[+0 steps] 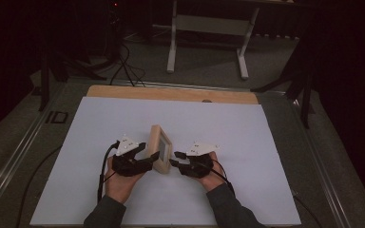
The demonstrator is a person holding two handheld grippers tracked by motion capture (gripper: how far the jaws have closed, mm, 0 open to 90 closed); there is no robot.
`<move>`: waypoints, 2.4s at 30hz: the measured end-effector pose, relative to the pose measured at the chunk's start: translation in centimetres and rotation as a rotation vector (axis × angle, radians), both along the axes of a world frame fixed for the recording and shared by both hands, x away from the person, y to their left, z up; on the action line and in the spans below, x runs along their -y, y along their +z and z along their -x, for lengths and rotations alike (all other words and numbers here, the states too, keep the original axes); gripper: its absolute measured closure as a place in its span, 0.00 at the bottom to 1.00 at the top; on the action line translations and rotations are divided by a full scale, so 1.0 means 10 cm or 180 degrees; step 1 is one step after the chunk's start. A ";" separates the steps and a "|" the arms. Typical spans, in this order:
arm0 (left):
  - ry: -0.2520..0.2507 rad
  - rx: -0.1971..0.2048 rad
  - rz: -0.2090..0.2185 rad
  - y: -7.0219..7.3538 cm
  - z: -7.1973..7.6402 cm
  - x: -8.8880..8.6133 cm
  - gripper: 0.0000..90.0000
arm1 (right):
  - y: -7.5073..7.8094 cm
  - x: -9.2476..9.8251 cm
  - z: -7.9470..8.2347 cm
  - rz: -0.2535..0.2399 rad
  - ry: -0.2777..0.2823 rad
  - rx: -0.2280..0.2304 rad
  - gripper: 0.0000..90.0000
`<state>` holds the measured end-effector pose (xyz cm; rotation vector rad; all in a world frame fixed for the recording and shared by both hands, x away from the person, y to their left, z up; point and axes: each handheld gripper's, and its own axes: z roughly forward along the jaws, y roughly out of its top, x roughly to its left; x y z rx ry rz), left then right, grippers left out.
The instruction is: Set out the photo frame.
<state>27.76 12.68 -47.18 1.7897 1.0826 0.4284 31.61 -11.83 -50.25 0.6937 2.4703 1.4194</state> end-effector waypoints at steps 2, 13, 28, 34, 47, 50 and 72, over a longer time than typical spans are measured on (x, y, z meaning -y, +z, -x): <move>0.0000 -0.0037 -0.0027 -0.02 -0.02 0.02 0.42 | 0.00 0.00 0.00 -0.0003 -0.0002 -0.0001 0.69; -0.0030 -0.0185 0.0101 -0.05 -0.06 0.00 0.48 | 0.00 0.00 0.00 -0.0006 -0.0008 -0.0002 0.68; -0.0012 -0.0268 0.0173 -0.04 -0.09 -0.06 0.54 | 0.02 0.04 -0.02 -0.0042 -0.0064 0.0011 0.68; 0.0063 -0.0256 0.0166 -0.04 -0.09 -0.08 0.58 | 0.04 0.06 -0.02 -0.0059 -0.0084 0.0017 0.68; 0.0027 -0.0218 0.0178 -0.03 -0.07 -0.05 0.65 | 0.15 0.16 -0.06 -0.0150 -0.0196 0.0093 0.69; -0.0027 -0.0198 0.0158 -0.03 -0.07 -0.04 0.66 | 0.18 0.19 -0.06 -0.0157 -0.0245 0.0115 0.72; -0.0292 0.0001 -0.0062 -0.02 -0.01 0.06 0.67 | 0.30 0.32 -0.11 -0.0198 -0.0487 0.0184 0.99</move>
